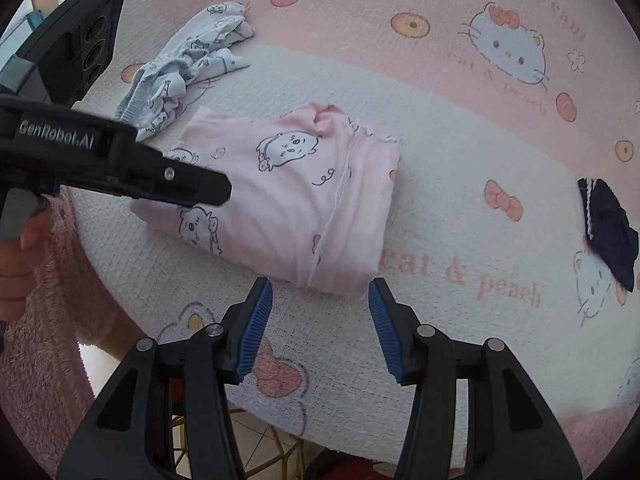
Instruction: Fold clothes
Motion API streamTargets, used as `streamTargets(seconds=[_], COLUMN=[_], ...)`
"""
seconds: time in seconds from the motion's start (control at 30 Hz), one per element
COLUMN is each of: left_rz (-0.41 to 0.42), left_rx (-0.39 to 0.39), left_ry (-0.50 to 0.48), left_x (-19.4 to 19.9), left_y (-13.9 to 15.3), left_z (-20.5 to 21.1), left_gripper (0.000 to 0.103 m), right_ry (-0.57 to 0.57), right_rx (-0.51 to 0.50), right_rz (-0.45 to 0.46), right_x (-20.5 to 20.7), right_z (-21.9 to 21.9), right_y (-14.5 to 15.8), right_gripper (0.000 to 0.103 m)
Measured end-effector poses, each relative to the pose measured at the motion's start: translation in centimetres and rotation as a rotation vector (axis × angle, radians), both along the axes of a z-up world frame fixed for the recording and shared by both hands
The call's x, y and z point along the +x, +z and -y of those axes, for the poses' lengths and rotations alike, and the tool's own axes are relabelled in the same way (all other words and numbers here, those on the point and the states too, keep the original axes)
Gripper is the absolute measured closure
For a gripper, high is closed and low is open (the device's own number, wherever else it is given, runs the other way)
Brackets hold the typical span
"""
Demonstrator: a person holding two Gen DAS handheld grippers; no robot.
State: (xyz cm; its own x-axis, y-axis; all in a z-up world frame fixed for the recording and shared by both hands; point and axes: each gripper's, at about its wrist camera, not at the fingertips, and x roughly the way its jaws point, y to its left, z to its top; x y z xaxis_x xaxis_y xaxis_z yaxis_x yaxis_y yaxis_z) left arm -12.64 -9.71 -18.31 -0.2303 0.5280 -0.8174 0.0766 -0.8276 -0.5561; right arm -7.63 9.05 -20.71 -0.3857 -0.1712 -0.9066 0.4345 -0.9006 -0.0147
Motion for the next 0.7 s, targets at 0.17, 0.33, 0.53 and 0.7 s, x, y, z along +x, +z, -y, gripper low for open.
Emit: streamTargets(seconds=[0.17, 0.33, 0.53, 0.7], left_rz=[0.018, 0.019, 0.005, -0.110], left_rx=[0.005, -0.008, -0.049, -0.134], left_ry=[0.015, 0.020, 0.013, 0.095], left_x=[-0.1, -0.1, -0.2, 0.0], left_y=[-0.3, -0.4, 0.0, 2.4], left_z=[0.3, 0.2, 0.0, 1.8], left_gripper=[0.059, 0.059, 0.059, 0.059], right_ry=[-0.056, -0.113, -0.321, -0.197], right_rx=[0.037, 0.069, -0.024, -0.100], right_rz=[0.002, -0.012, 0.033, -0.020], right_x=[-1.7, -1.5, -2.7, -2.3], right_z=[-0.3, -2.3, -8.1, -4.9], right_y=[-1.6, -1.8, -1.1, 0.5], right_gripper=[0.050, 0.048, 0.053, 0.053])
